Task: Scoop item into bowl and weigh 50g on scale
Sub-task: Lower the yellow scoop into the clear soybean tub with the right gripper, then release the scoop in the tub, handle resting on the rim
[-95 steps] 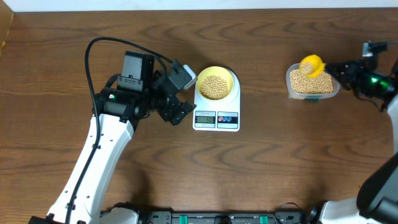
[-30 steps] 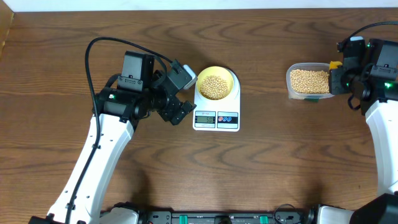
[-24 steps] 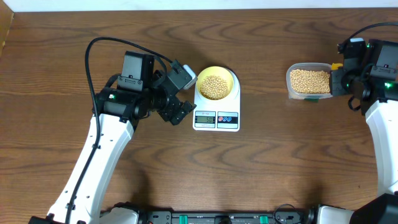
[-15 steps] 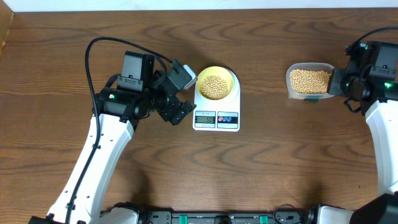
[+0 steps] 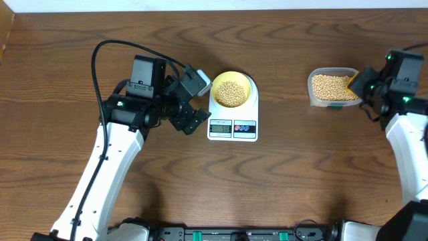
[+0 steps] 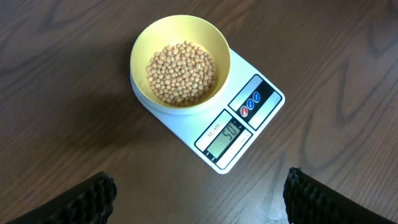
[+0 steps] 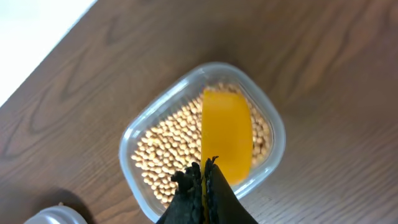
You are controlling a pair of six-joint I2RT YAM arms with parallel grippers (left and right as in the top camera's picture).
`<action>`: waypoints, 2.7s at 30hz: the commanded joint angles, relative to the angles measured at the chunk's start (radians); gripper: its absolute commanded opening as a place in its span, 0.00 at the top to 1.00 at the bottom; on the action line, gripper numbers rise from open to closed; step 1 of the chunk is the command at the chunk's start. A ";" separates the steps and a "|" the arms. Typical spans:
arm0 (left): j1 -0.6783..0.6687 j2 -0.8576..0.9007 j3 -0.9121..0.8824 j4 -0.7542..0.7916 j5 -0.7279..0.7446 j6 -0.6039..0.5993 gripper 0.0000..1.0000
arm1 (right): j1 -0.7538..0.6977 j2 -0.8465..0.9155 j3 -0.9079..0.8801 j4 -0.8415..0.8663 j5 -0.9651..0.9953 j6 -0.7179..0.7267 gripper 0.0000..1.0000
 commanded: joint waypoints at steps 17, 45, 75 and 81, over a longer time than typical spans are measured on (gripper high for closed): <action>0.005 -0.007 -0.017 0.003 -0.006 0.010 0.12 | 0.007 0.002 -0.202 0.233 -0.092 0.109 0.93; 0.005 -0.007 -0.017 0.003 -0.006 0.010 0.12 | 0.006 -0.009 -0.199 0.225 -0.181 -0.206 0.01; 0.005 -0.007 -0.017 0.003 -0.006 0.010 0.12 | 0.007 -0.341 -0.198 -0.058 0.079 -0.523 0.01; 0.005 -0.007 -0.017 0.003 -0.006 0.010 0.12 | 0.006 -0.337 -0.198 -0.095 0.079 -0.520 0.01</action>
